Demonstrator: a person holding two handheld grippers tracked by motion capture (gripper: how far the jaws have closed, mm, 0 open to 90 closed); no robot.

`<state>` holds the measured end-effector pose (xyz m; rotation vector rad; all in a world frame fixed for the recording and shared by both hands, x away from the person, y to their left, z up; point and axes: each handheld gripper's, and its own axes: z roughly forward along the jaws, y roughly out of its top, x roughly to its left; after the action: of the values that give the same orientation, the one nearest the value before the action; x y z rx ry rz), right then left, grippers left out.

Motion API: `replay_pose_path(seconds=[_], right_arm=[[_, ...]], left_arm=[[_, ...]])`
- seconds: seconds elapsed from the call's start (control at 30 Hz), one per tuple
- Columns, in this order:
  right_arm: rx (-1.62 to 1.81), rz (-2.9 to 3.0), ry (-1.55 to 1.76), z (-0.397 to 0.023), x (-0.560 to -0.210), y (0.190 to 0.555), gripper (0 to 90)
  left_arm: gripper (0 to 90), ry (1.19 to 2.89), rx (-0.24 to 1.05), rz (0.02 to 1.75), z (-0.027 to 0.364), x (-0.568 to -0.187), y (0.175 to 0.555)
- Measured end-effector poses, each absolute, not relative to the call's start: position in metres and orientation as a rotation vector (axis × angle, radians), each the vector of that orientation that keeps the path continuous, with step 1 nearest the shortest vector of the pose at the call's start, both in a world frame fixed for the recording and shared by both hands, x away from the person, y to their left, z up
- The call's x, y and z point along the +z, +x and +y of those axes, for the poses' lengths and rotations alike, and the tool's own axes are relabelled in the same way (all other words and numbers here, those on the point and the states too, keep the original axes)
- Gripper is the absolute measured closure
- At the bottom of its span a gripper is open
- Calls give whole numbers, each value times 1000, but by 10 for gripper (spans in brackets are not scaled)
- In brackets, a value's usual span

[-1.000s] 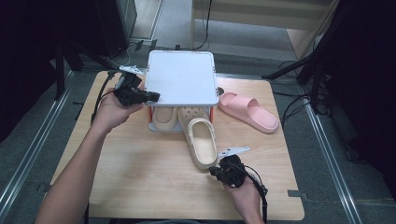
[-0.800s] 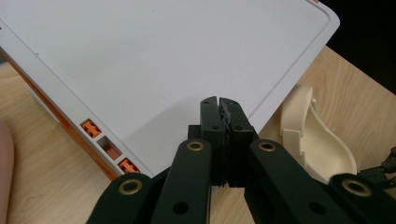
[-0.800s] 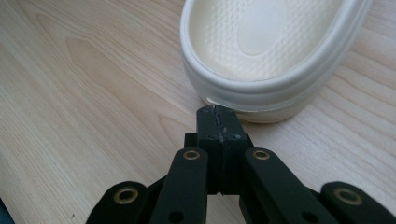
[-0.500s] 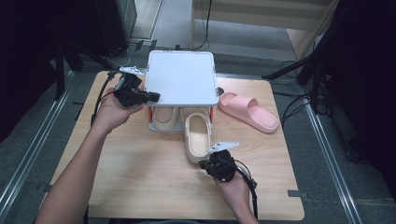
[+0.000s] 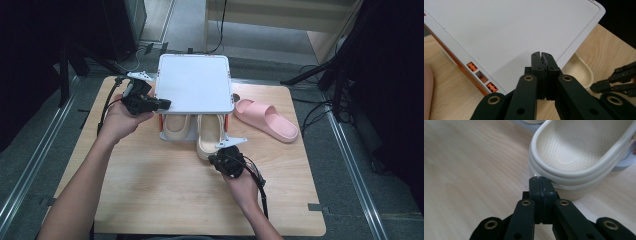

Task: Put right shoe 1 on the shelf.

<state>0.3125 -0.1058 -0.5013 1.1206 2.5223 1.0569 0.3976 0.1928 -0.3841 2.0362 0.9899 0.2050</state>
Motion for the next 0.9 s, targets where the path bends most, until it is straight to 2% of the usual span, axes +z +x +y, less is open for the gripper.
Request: replay_pose_path(seconds=[0.9], right_arm=[[1113,2481,1086,-90,-504,364,900]], left_arm=[[893,2025,220,992,192,-385,397]])
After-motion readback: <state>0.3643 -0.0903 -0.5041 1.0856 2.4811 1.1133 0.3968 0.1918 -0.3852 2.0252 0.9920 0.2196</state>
